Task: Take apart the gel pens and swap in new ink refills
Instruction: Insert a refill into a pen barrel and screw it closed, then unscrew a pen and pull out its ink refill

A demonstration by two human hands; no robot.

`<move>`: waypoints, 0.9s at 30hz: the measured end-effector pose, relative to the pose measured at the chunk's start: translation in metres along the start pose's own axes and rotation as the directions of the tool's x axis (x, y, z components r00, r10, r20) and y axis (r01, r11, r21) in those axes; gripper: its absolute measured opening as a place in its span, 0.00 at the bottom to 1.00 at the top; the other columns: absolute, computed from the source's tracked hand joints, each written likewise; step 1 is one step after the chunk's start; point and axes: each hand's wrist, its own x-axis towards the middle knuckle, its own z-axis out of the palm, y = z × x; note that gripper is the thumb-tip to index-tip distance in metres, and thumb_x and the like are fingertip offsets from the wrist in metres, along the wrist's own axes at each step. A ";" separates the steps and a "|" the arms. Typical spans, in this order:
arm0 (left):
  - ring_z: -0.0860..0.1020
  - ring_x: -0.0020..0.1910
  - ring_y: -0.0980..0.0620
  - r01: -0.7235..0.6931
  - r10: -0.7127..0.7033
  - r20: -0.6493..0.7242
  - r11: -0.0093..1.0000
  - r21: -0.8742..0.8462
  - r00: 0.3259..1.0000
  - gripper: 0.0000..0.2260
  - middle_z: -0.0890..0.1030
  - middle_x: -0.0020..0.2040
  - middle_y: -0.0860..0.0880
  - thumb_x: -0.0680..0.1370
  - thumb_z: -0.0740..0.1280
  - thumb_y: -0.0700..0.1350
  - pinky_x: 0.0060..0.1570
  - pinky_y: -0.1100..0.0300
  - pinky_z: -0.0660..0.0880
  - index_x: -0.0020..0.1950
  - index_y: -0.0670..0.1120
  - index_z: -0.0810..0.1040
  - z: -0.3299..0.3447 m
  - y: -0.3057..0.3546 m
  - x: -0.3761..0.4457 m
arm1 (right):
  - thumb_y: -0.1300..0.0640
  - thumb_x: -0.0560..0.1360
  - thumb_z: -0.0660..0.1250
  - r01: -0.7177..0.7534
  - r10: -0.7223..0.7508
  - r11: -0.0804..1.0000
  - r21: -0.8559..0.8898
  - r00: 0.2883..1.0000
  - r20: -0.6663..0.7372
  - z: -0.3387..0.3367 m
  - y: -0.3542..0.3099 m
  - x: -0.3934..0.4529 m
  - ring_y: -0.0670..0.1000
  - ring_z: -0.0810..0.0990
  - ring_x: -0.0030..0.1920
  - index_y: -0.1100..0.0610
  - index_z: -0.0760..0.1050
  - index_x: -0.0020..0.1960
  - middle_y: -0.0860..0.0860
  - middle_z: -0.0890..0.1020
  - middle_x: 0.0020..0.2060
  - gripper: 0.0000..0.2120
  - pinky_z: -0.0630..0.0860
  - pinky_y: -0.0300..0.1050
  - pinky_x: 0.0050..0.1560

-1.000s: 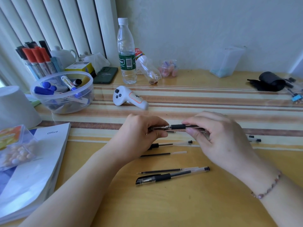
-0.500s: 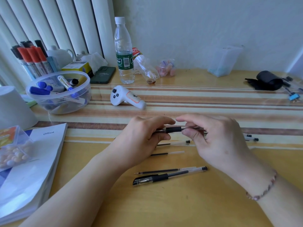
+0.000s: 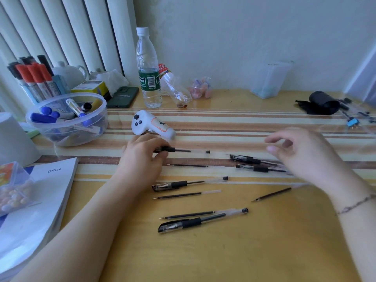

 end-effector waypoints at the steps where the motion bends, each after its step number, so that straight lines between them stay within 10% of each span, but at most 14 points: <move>1: 0.70 0.57 0.47 0.045 -0.045 0.032 0.999 0.010 0.998 0.08 0.79 0.53 0.54 0.76 0.67 0.42 0.59 0.46 0.68 0.51 0.53 0.82 0.001 0.000 0.000 | 0.51 0.76 0.68 -0.047 0.047 0.999 -0.022 0.999 0.014 0.001 0.009 0.004 0.50 0.76 0.46 0.46 0.81 0.52 0.40 0.77 0.43 0.07 0.70 0.46 0.44; 20: 0.69 0.63 0.49 0.019 -0.021 0.138 1.000 0.016 0.990 0.08 0.77 0.58 0.56 0.79 0.63 0.51 0.64 0.43 0.66 0.56 0.56 0.79 -0.001 0.006 -0.003 | 0.49 0.75 0.69 0.016 -0.013 1.000 -0.018 0.990 0.140 0.016 0.015 0.008 0.50 0.77 0.54 0.45 0.80 0.42 0.42 0.81 0.50 0.04 0.74 0.50 0.54; 27: 0.74 0.59 0.51 -0.397 0.401 0.076 0.916 -0.059 0.913 0.21 0.76 0.61 0.52 0.78 0.63 0.58 0.60 0.56 0.71 0.67 0.48 0.74 0.000 0.057 -0.025 | 0.51 0.78 0.64 0.265 -0.271 0.959 0.097 0.961 0.057 0.020 -0.043 -0.022 0.42 0.80 0.36 0.47 0.77 0.48 0.40 0.82 0.38 0.04 0.79 0.43 0.37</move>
